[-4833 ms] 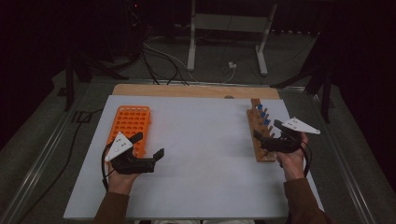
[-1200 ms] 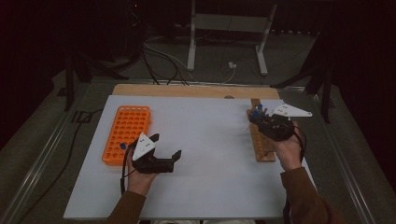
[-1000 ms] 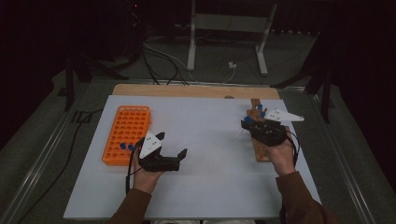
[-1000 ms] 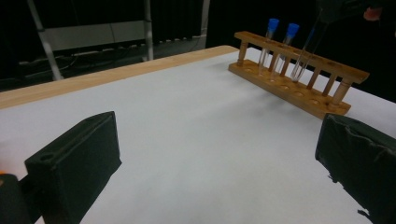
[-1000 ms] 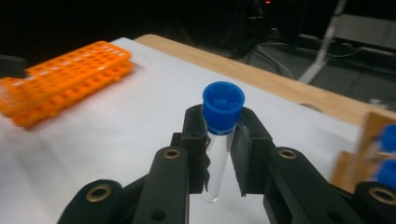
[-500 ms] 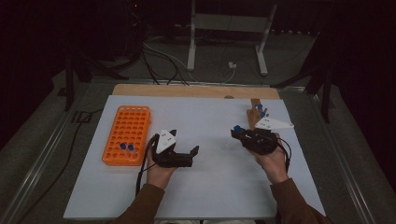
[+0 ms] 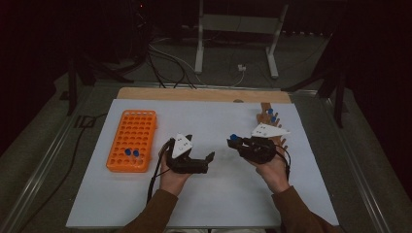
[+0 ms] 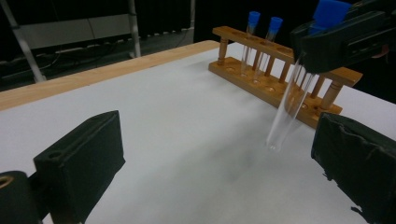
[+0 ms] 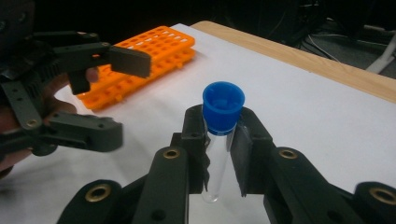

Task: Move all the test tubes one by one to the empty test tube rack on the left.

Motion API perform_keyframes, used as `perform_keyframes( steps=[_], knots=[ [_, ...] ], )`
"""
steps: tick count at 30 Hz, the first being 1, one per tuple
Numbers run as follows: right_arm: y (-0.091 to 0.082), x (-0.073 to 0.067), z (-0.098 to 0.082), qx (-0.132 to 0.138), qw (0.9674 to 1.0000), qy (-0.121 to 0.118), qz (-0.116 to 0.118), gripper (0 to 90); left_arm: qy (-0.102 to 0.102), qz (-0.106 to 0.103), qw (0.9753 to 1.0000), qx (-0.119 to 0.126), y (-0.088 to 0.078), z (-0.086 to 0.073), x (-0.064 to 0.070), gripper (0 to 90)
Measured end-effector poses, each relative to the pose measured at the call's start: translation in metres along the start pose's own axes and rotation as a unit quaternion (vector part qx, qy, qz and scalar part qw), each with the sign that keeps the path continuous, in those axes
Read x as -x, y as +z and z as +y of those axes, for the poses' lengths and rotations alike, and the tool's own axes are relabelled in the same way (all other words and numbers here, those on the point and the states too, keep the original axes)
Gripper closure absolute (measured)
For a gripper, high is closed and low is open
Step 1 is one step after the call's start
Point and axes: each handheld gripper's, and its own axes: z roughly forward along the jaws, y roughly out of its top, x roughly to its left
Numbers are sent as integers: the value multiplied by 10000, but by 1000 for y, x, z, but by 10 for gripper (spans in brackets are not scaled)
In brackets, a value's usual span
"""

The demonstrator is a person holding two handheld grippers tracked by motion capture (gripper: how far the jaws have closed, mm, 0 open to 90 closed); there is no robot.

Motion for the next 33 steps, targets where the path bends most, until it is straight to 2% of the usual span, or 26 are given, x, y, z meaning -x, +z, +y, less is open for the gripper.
perform_keyframes(
  steps=[6, 12, 17, 26, 29, 33],
  knots=[
    [9, -9, 5, -21, 9999, -44, 124, 765, 34, -137, 9999, -40, 6, 2, 5, 83],
    [15, -16, 6, -12, 9997, -26, 251, 765, 141, -235, 9995, -126, 11, 2, 11, 182],
    [18, -21, 7, -23, 9995, -43, 324, 765, 235, -479, 9985, -139, 14, 0, 14, 416],
    [23, -26, 8, -76, 9991, -103, 395, 765, 426, -671, 9968, -122, 14, -1, 17, 763],
    [23, -26, 8, -97, 9991, -123, 401, 760, 487, -655, 9966, -128, 14, -1, 18, 778],
    [24, -25, 8, -200, 9989, -113, 414, 570, 464, -613, 9969, -177, 14, -2, 15, 780]
  ],
)
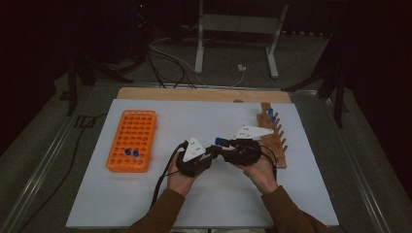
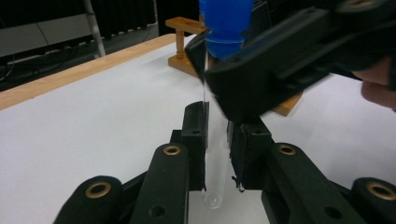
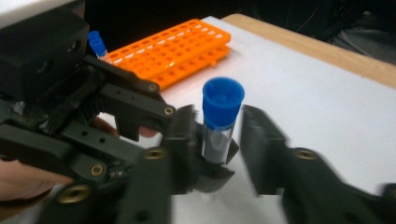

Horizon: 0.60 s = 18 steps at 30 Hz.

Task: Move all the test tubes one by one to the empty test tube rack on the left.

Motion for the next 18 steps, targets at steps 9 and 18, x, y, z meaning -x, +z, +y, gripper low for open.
perform_keyframes(
  steps=[9, 18],
  knots=[
    [-9, 5, -1, 72, 9996, -102, -240, 177, -221, 209, 9995, -18, -7, -5, -13, 781],
    [-24, 20, -6, 144, 9984, 5, -539, 34, -323, 244, 9992, 20, -28, -9, -19, 781]
  ],
)
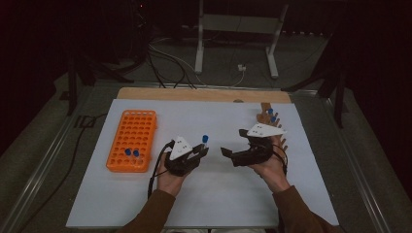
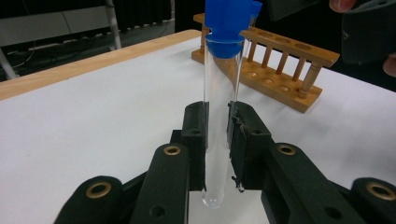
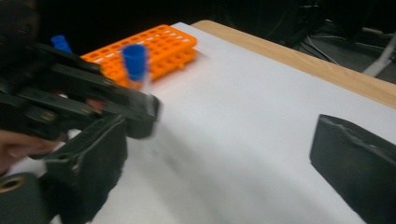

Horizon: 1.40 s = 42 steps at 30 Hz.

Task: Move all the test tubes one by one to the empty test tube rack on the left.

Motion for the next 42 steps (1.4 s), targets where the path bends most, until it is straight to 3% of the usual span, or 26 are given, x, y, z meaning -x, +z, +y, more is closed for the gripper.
perform_keyframes(
  steps=[5, 10, 19, 30, 42],
  knots=[
    [-10, 9, -4, 98, 9998, 15, -167, 11, -79, -8, 10000, 29, -19, -5, -8, 781],
    [-19, 19, -8, 205, 9992, 130, -321, 3, -4, -57, 10000, 11, -40, -9, -12, 781],
    [-28, 33, -18, 175, 9980, 228, -571, 3, 71, 89, 9998, 144, -76, -16, -23, 781],
    [-40, 42, -21, 291, 9963, 360, -721, 3, 196, 238, 9993, 190, -102, -22, -27, 780],
    [-53, 56, -26, 356, 9929, 477, -1031, 3, 157, 521, 9983, 228, -124, -30, -35, 781]
  ],
)
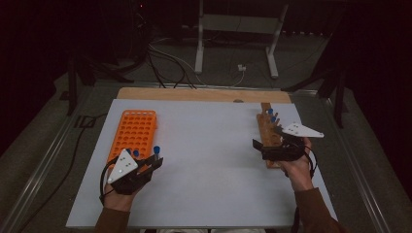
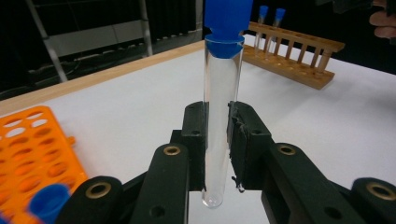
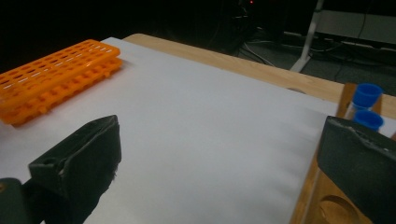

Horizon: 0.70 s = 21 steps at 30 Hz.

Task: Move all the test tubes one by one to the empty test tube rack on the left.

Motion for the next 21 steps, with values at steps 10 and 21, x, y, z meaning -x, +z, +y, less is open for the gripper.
perform_keyframes(
  steps=[10, 21],
  knots=[
    [-4, 7, -1, 51, 9999, 75, -114, 2, -204, 185, 9995, 179, -20, -1, -14, 780],
    [-8, 12, -1, 100, 9997, 142, -159, 3, -351, 381, 9984, 208, -43, -1, -29, 780]
  ],
)
